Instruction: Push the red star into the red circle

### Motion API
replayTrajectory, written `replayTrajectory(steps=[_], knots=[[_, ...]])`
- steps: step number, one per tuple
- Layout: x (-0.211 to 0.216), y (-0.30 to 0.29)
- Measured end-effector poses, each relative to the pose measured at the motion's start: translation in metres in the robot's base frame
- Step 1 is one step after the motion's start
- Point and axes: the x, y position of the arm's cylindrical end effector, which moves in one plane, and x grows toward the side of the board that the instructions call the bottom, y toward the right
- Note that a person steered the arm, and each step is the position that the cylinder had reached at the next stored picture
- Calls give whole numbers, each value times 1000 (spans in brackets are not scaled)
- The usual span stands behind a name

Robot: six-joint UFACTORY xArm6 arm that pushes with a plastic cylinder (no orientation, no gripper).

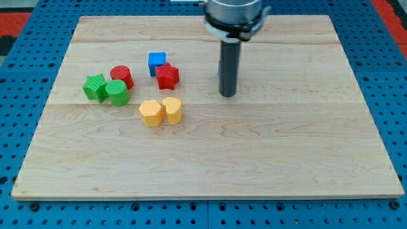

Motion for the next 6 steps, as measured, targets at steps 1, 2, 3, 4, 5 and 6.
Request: replayTrajectory(steps=[1, 2, 3, 4, 5, 6], knots=[[-33, 23], [-45, 11], [-46, -48], [-46, -76], [-45, -105], [-45, -139]])
